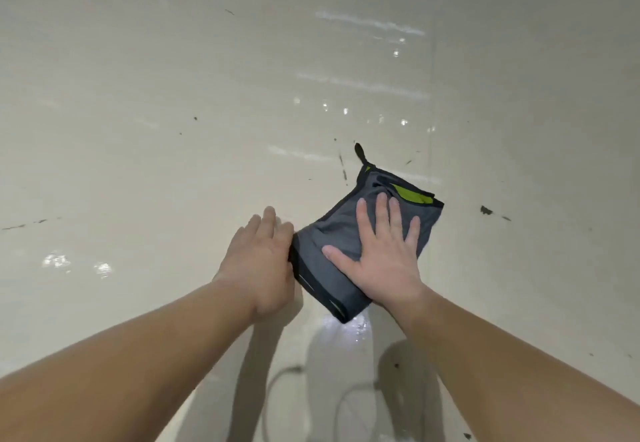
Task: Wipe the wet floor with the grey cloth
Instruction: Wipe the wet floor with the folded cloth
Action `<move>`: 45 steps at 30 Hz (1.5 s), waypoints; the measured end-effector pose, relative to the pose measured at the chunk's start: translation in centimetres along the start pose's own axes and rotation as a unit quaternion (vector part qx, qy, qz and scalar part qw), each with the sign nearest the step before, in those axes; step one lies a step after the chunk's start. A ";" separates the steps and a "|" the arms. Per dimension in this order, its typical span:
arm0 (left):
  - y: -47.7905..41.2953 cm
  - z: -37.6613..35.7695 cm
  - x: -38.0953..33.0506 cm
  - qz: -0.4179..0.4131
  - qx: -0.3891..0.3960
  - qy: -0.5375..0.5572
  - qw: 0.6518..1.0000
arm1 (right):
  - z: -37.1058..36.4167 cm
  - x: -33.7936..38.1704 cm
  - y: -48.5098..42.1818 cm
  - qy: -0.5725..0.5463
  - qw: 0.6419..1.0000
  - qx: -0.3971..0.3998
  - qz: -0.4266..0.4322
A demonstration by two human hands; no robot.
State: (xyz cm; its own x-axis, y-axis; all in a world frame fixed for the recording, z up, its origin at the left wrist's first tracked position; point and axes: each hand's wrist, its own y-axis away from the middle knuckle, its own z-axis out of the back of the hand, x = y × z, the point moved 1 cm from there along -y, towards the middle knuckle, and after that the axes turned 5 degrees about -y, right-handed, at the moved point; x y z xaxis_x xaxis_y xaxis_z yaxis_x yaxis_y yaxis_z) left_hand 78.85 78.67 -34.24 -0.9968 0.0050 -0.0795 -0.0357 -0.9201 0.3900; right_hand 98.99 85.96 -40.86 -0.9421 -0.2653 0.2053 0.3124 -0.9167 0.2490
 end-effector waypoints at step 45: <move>7.2 2.7 8.9 0.068 -0.040 0.011 0.997 | -5.8 17.9 5.3 0.007 0.995 0.041 0.086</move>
State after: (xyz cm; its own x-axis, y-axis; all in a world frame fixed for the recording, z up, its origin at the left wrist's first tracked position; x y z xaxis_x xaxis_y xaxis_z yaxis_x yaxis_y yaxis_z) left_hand 69.53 73.18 -29.71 -0.9903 -0.1293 -0.0511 0.1059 -0.9398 0.3248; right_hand 83.11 74.62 -41.33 -0.8755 -0.4199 0.2390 0.4768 -0.8308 0.2872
